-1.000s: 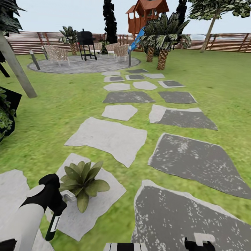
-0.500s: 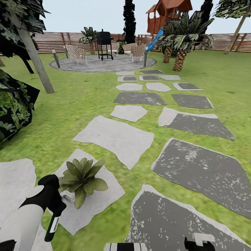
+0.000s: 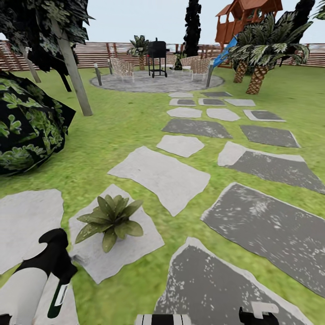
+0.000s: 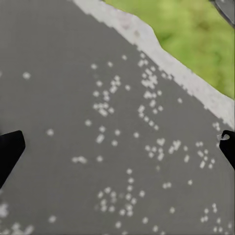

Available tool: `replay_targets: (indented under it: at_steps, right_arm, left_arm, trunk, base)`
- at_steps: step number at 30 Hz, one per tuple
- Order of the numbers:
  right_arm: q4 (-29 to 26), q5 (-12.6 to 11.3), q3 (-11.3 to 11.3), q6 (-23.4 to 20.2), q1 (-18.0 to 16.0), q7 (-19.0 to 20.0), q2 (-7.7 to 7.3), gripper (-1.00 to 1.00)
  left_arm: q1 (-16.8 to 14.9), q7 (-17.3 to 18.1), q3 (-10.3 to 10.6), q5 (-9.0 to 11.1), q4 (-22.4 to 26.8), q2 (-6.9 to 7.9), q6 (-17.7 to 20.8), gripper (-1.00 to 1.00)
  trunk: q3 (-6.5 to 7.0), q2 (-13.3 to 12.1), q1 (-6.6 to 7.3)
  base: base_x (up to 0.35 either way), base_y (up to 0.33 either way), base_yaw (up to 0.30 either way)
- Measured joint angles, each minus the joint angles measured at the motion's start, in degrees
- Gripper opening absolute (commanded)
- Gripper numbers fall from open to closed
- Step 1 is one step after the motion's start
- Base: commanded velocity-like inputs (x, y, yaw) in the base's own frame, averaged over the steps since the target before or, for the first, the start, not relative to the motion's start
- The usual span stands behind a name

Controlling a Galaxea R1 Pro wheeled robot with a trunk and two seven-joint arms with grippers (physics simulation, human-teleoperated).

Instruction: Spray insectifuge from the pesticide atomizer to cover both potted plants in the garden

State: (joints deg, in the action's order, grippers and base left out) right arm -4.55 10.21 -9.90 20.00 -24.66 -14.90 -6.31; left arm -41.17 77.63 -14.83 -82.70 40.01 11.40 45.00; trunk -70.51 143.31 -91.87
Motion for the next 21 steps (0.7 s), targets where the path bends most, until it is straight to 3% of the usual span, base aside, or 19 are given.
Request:
replay_targets:
  at_steps: [3,7,11,13,17,19,21]
  right_arm:
    - [0.0,0.0,0.0,0.0,0.0,0.0,-0.02,1.0]
    - [0.0,0.0,0.0,0.0,0.0,-0.1,0.05,1.0]
    - [0.0,0.0,0.0,0.0,0.0,-0.1,0.05,1.0]
    - [0.0,0.0,0.0,0.0,0.0,-0.1,0.05,1.0]
    - [-0.1,0.0,0.0,0.0,0.0,0.0,0.03,1.0]
    - [-0.1,0.0,0.0,0.0,0.0,0.0,-0.01,1.0]
    - [0.0,0.0,0.0,0.0,0.0,0.1,-0.07,1.0]
  left_arm:
    - [0.0,0.0,-1.7,0.1,0.1,0.01,0.0,-1.0]
    - [-0.7,0.0,-2.1,0.2,0.2,-0.89,0.3,-1.0]
    - [-1.5,0.2,-1.7,0.4,0.2,-3.49,3.7,-1.0]
    - [-2.6,0.3,-1.5,0.2,0.3,-4.19,4.4,-1.0]
    - [-7.8,0.5,-1.3,-0.1,-0.2,-4.63,4.8,-1.0]
    - [-10.3,1.3,-0.4,-0.3,-0.6,-4.67,4.8,-1.0]
    - [-10.9,2.4,2.1,-0.3,-0.6,-4.6,4.8,-1.0]
  trunk:
    - [0.0,0.0,0.0]
    - [0.0,0.0,0.0]
    - [0.0,0.0,0.0]
    - [0.0,0.0,0.0]
    - [0.01,0.0,0.0]
    - [0.0,0.0,0.0]
    - [0.0,0.0,0.0]
  base:
    - [-0.003,-0.004,0.036]
    - [0.0,-0.001,0.176]
    - [0.0,0.0,0.271]
    - [0.0,0.0,0.277]
    - [0.0,0.0,0.233]
    - [0.0,0.0,0.061]
    - [0.0,0.0,0.018]
